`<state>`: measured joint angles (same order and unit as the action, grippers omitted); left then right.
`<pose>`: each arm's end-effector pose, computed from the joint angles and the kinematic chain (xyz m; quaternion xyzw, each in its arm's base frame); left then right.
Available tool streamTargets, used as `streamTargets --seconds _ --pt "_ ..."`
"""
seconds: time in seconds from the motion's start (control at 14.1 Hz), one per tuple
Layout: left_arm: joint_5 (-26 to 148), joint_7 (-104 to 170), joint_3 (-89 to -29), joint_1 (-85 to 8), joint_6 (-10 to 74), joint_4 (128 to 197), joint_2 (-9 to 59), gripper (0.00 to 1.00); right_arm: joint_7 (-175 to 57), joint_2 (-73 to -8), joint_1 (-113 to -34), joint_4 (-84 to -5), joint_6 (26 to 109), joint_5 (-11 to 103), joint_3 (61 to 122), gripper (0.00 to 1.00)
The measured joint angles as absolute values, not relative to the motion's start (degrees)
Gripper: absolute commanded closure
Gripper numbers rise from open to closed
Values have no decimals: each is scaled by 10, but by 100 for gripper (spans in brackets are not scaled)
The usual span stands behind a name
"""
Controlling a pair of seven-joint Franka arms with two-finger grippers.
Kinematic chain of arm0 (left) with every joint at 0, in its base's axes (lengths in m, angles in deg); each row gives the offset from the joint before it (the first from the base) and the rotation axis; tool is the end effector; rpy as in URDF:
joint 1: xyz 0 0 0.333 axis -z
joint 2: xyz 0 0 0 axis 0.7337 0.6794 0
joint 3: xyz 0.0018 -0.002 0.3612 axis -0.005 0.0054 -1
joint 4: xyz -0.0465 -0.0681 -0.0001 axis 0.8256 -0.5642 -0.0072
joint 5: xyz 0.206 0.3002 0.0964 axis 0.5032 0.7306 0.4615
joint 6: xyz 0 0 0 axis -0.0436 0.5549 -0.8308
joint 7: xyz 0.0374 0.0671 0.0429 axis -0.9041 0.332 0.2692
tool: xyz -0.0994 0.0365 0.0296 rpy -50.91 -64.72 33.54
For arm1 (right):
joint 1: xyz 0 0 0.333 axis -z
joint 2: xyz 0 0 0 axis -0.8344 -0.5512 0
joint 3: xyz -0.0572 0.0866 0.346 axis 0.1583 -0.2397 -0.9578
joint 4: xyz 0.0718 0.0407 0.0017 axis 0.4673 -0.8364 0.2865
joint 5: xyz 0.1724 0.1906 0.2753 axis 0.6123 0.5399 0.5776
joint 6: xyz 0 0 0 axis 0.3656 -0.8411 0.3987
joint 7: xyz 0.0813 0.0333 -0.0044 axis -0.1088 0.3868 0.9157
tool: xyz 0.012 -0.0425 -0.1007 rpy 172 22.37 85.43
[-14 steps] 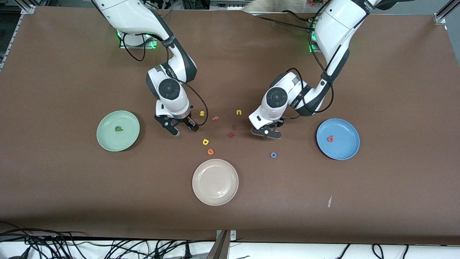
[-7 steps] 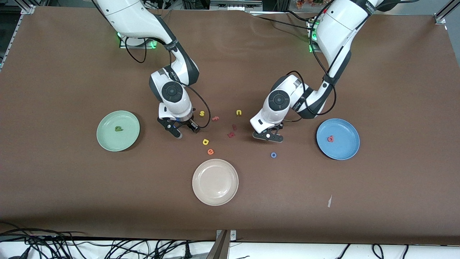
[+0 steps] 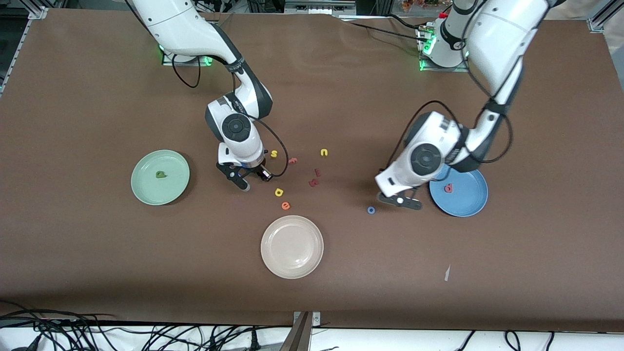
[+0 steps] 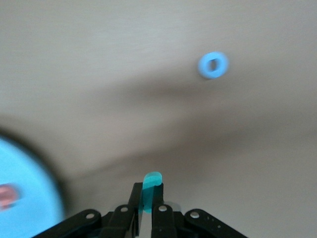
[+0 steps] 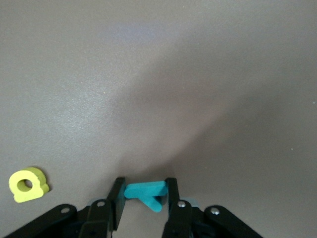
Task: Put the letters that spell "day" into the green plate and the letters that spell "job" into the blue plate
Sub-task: 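Place the y on the green plate while the left gripper places the r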
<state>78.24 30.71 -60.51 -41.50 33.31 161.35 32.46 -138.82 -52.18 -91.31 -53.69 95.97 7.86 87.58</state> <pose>0.6183 -0.2203 0.2942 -0.9840 0.1442 0.1042 0.0083 0.5448 0.3572 0.2248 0.9379 -0.3467 0.0129 0.0039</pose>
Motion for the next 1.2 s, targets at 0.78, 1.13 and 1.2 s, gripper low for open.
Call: streamTargets --seconds 0.78,1.13,1.2 --pt "797 559 -604 -552 270 1610 338 0 -1113 -456 -909 -481 736 79 997 93" --pt "770 500 -598 -526 270 1576 341 0 -912 -432 -902 -552 768 120 1090 93" --pt "756 467 -597 -513 271 1569 346 0 -883 -427 -901 -580 795 126 1102 93"
